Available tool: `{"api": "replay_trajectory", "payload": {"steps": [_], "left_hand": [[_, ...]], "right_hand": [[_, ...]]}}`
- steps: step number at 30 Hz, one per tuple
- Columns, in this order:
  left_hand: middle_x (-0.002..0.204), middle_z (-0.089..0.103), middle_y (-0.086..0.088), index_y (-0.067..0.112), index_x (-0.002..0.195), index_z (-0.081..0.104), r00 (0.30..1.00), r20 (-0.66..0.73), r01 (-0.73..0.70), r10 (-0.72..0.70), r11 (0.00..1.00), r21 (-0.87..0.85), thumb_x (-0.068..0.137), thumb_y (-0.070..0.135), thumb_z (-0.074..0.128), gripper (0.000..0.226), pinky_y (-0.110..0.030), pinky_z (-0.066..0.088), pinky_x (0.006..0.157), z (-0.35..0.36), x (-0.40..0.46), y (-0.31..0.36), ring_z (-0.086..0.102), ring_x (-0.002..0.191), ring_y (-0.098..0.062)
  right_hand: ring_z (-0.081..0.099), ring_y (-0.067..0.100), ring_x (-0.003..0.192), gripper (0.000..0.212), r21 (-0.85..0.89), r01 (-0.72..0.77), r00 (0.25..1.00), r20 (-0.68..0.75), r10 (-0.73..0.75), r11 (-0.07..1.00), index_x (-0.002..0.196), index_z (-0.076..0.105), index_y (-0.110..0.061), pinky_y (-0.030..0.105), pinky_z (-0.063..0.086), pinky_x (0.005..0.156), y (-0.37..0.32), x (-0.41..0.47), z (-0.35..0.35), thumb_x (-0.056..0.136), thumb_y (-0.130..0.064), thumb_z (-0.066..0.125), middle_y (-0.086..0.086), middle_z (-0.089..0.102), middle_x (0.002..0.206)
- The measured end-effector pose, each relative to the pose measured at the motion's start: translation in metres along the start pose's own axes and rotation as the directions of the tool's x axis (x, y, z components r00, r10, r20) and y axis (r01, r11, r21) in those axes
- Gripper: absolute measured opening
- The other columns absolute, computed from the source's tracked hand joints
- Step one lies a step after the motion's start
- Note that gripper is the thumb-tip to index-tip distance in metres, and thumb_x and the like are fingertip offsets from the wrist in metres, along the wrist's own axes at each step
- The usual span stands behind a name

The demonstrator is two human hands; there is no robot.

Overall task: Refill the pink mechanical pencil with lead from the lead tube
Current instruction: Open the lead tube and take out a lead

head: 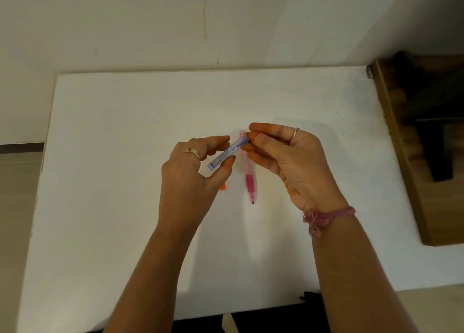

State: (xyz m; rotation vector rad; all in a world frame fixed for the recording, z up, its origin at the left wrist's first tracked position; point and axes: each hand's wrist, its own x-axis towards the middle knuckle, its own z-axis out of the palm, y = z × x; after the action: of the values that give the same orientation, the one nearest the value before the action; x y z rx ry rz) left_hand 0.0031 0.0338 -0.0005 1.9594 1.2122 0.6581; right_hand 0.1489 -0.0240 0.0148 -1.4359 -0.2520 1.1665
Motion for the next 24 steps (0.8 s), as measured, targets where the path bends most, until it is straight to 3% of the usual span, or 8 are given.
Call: {"api": "replay_trajectory", "payload": {"steps": [6,10,13,24], "left_hand": [[0.086,0.055,0.027,0.022,0.105,0.065,0.999,-0.014,0.041,-0.042,0.997,-0.071,0.077,0.025,0.073,0.029,0.004,0.039,0.064,0.0025,0.0004,0.0017,0.058,0.077,0.005],[0.087,0.058,0.019,0.019,0.105,0.065,0.999,-0.022,0.04,-0.043,0.994,-0.102,0.077,0.022,0.074,0.029,0.006,0.037,0.058,0.0032,-0.0004,0.0029,0.058,0.078,0.0],[0.085,0.057,0.024,0.02,0.104,0.065,0.998,-0.023,0.047,-0.05,0.992,-0.12,0.077,0.023,0.074,0.028,0.006,0.037,0.056,0.0039,-0.0006,0.0034,0.059,0.078,-0.001],[0.088,0.063,0.015,0.022,0.104,0.065,0.997,-0.026,0.071,-0.076,0.985,-0.156,0.077,0.027,0.074,0.029,0.001,0.044,0.067,0.0071,-0.0004,0.0038,0.062,0.08,-0.003]], "right_hand": [[0.073,0.018,0.085,0.014,-0.182,0.162,0.984,-0.047,-0.173,0.97,0.097,0.07,-0.017,0.032,0.06,0.075,0.0022,-0.0005,0.006,0.084,-0.012,0.067,0.007,0.074,0.097],[0.073,0.016,0.084,0.013,-0.232,0.247,0.962,-0.053,-0.266,0.941,0.095,0.069,-0.021,0.029,0.06,0.071,0.0026,-0.0011,0.009,0.085,-0.013,0.066,0.002,0.074,0.093],[0.072,0.016,0.085,0.013,-0.243,0.296,0.948,-0.041,-0.314,0.924,0.096,0.067,-0.021,0.029,0.059,0.07,0.0025,-0.0017,0.0095,0.086,-0.013,0.064,0.0,0.073,0.093],[0.069,0.019,0.097,0.018,-0.359,0.359,0.923,0.003,-0.384,0.862,0.107,0.064,-0.017,0.038,0.06,0.076,0.0051,-0.0005,0.0089,0.09,-0.015,0.059,0.006,0.07,0.103]]}}
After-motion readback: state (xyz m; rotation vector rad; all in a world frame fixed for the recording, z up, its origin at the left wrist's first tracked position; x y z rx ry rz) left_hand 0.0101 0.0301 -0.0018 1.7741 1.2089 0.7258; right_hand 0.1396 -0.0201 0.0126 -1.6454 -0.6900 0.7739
